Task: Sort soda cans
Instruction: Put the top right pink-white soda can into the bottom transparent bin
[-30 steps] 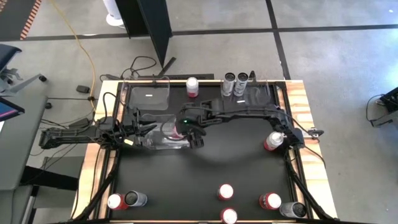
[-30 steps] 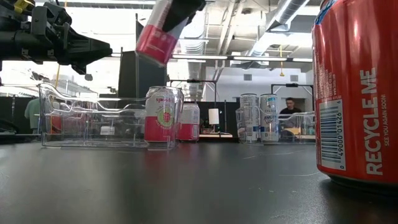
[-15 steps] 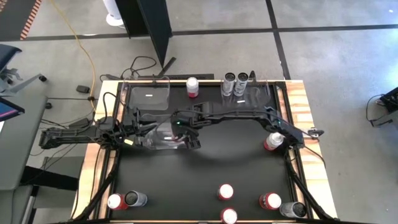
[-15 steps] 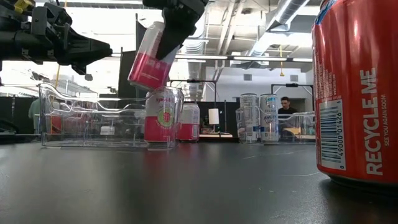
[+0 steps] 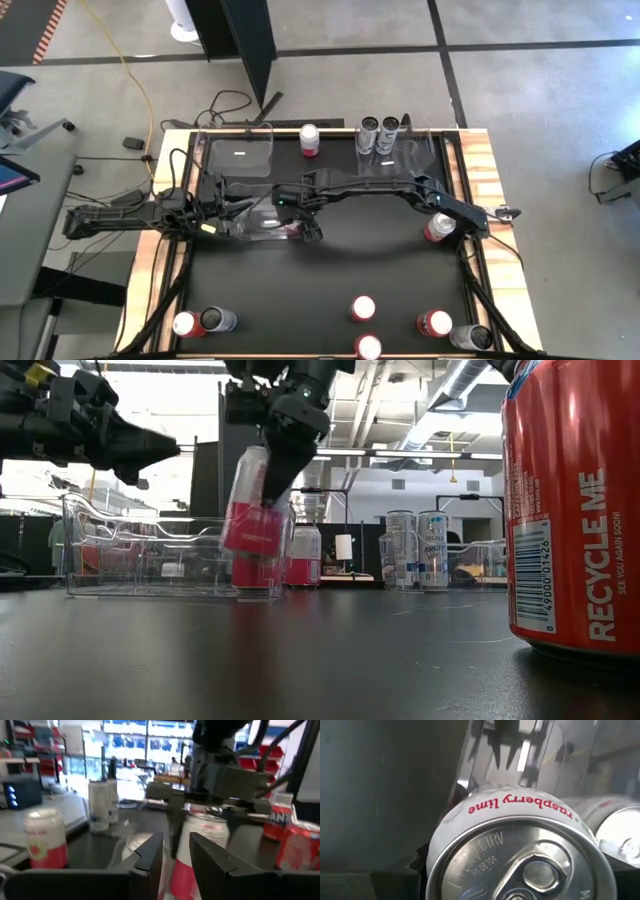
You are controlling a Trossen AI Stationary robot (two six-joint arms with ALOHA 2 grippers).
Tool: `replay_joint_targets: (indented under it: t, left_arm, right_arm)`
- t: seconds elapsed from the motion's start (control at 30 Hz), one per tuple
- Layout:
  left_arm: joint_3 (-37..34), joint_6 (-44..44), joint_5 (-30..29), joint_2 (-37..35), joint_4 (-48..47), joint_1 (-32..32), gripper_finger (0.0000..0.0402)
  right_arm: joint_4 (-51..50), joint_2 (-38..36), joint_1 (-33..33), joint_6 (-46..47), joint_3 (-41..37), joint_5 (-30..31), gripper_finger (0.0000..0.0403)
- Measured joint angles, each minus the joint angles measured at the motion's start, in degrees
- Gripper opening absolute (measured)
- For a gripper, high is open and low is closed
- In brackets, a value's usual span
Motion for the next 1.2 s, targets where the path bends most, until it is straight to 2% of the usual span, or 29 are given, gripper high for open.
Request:
replay_joint_targets:
  t: [0.1,0.27,0.57,0.77,1.0,1.2]
  left_arm:
    - [-0.01,-1.17,0.49,1.63,-1.96,0.0,0.0093]
    - [0.0,-2.8,3.88,6.59,1.27,-0.04,0.0103]
    - [0.08,-2.58,3.9,18.91,14.35,-2.47,0.0187]
    - [4.16,-2.0,2.08,29.02,14.33,-4.1,0.0205]
    - [8.09,-0.05,1.64,42.04,18.95,-6.24,0.0171]
    - [9.41,0.22,-1.69,49.81,21.95,-6.47,0.0089]
  right_arm:
    - [0.46,0.58,-0.33,0.2,0.04,0.0,0.0294]
    - [0.28,0.58,-0.77,0.52,0.08,-0.4,0.0294]
    - [-0.36,0.58,-1.13,1.68,0.09,-0.74,0.0294]
    - [-0.33,0.58,-1.19,2.14,0.09,-0.74,0.0294]
    - [-0.33,0.58,-1.19,2.78,0.09,-0.72,0.0294]
    - [-0.36,0.58,-1.19,3.21,0.09,-0.72,0.0294]
